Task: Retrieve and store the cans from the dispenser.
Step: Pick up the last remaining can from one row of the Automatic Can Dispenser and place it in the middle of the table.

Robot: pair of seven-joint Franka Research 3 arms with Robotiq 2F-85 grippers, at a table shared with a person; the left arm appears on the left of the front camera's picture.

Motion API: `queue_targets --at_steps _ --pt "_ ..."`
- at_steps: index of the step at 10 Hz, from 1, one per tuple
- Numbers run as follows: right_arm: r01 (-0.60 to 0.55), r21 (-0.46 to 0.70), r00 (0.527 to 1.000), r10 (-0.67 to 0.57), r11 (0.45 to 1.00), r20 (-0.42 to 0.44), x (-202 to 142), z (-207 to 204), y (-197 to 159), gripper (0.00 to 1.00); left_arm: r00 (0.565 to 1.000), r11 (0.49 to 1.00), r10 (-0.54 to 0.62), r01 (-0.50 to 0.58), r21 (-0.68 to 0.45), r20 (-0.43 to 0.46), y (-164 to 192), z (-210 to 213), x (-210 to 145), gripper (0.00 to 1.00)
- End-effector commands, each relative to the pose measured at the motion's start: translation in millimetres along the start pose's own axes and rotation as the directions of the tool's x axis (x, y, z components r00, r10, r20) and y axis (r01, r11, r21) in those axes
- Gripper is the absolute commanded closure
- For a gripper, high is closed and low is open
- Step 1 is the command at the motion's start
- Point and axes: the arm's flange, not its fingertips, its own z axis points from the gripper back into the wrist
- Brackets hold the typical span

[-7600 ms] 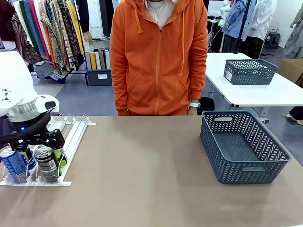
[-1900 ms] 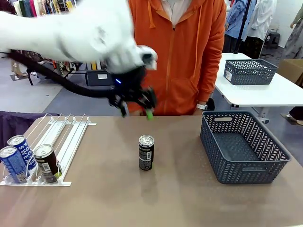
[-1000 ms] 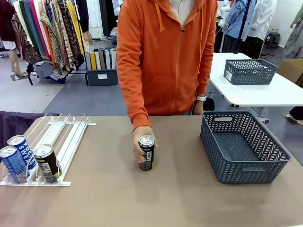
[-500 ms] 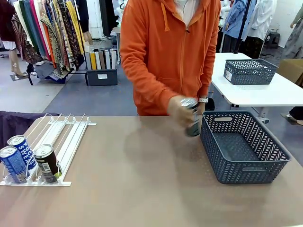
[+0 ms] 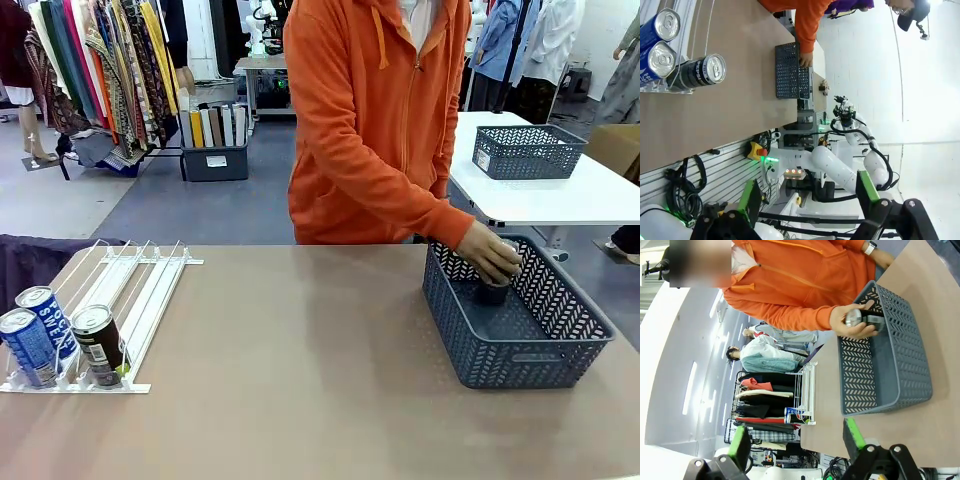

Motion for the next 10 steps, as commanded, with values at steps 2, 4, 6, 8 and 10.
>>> queue_targets --at_steps 2,4,6,8,10 --pt "-0.028 0.022 1.0 0.027 0.999 0.013 3 -1 3 0.0 1.0 1.0 -0.016 0.016 -0.024 0.005 0 -2 -2 0.0" --pt "-0.028 0.022 1.0 0.027 0.999 0.013 3 -1 3 0.0 1.0 1.0 0.002 -0.002 -0.001 0.001 0 0 0 0.0" --pt "-0.028 0.022 1.0 0.027 0.999 0.013 3 -1 3 0.0 0.971 0.954 0.059 0.013 0.298 -0.231 -46 -60 36 0.0" --pt "-0.028 0.022 1.0 0.027 0.999 0.013 3 -1 3 0.0 0.918 0.876 0.094 0.108 0.47 -0.386 -77 -134 70 0.0" --pt "-0.028 0.022 1.0 0.027 0.999 0.013 3 -1 3 0.0 0.902 0.764 0.174 0.129 0.632 -0.395 -72 -190 90 0.0"
